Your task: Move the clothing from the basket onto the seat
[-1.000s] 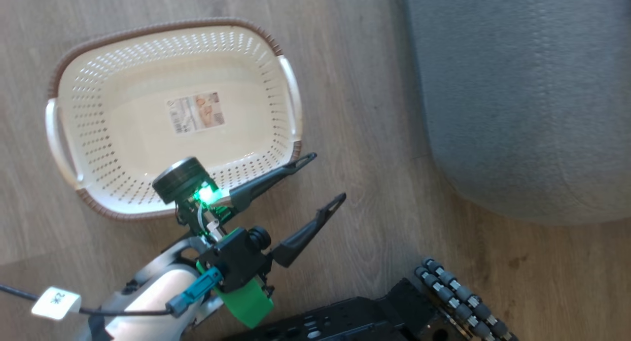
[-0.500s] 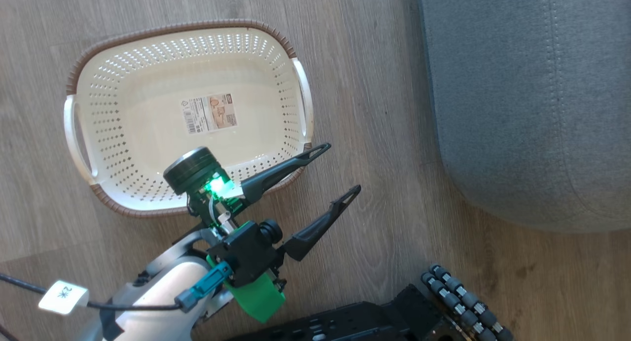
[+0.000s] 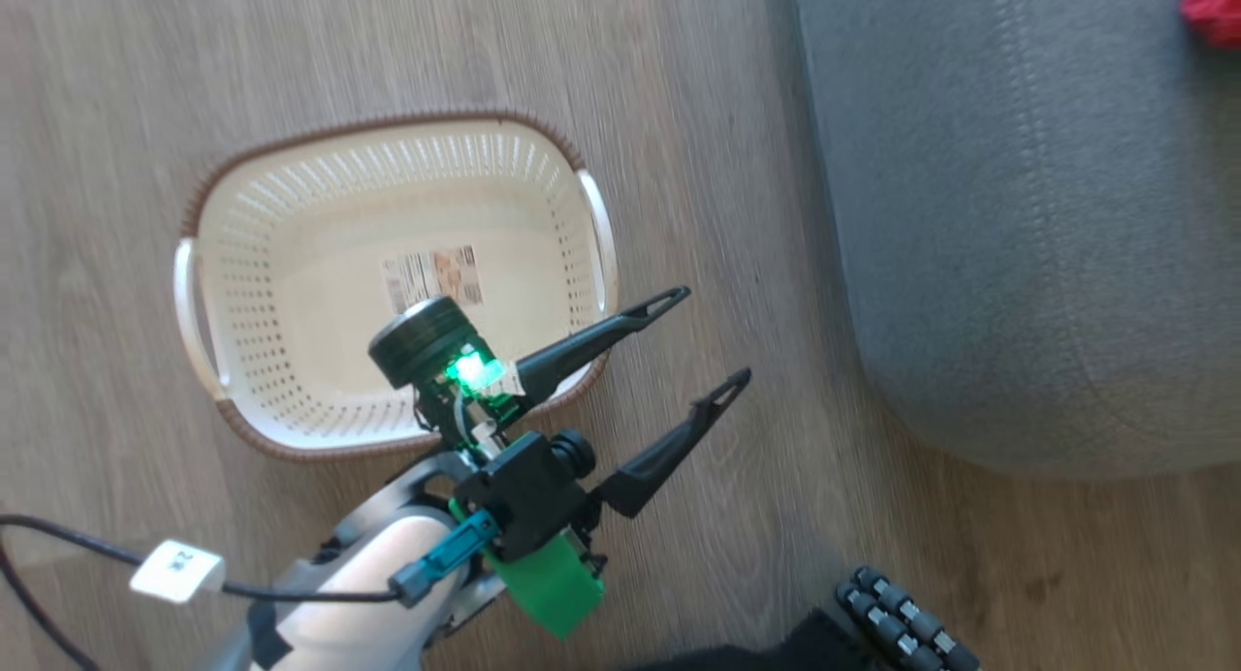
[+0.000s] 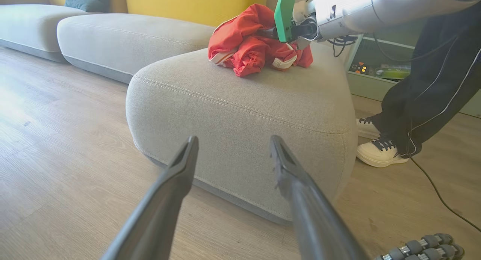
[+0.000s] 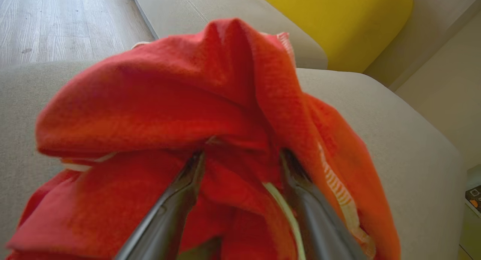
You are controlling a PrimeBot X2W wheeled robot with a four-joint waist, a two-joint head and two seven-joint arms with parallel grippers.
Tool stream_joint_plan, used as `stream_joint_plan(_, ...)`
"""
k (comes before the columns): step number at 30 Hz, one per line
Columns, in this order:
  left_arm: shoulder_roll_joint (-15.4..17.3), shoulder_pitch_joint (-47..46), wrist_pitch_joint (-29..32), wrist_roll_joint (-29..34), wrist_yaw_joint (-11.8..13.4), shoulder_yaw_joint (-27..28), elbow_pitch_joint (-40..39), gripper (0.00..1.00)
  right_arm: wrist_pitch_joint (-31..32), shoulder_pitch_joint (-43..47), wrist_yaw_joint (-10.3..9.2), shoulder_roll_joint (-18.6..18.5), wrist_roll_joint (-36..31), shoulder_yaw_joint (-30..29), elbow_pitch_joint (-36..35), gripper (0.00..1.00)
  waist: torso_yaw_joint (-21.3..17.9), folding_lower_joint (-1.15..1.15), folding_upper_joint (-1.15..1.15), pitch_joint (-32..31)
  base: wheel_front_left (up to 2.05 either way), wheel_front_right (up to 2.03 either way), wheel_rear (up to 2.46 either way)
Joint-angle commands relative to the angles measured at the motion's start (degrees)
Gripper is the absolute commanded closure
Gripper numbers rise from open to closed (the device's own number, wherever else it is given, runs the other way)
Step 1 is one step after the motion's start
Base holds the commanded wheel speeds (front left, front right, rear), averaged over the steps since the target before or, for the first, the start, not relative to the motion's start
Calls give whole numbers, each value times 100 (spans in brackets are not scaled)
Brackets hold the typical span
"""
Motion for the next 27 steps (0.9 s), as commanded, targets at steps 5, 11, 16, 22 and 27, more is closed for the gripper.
stream_joint_plan(5, -201, 79, -29, 5, -5, 110, -41, 0, -129, 150, -2, -278, 31, 394, -61, 0, 51, 0, 0, -574, 0, 0, 0)
stream_joint_plan(11, -467, 304, -29, 12, -5, 258, 172, 0, -163, 444, -2, -181, 356, 1131, -438, 0, 93, 0, 0, -1171, 0, 0, 0)
stream_joint_plan(16, -635, 554, -29, 8, -5, 513, 326, 0, -165, 895, -2, -126, 982, 1858, -1357, 0, 138, 0, 0, -1677, 0, 0, 0)
stream_joint_plan(22, -887, 817, -29, -76, -5, 931, 469, 0, -166, 1576, -2, -314, 1978, 2656, -2707, 0, 333, 0, 0, -2171, 0, 0, 0)
stream_joint_plan(27, -1015, 971, -29, -118, -5, 1452, 595, 0, -166, 2101, -2, -253, 2641, 3023, -3753, 0, 480, 0, 0, -2474, 0, 0, 0)
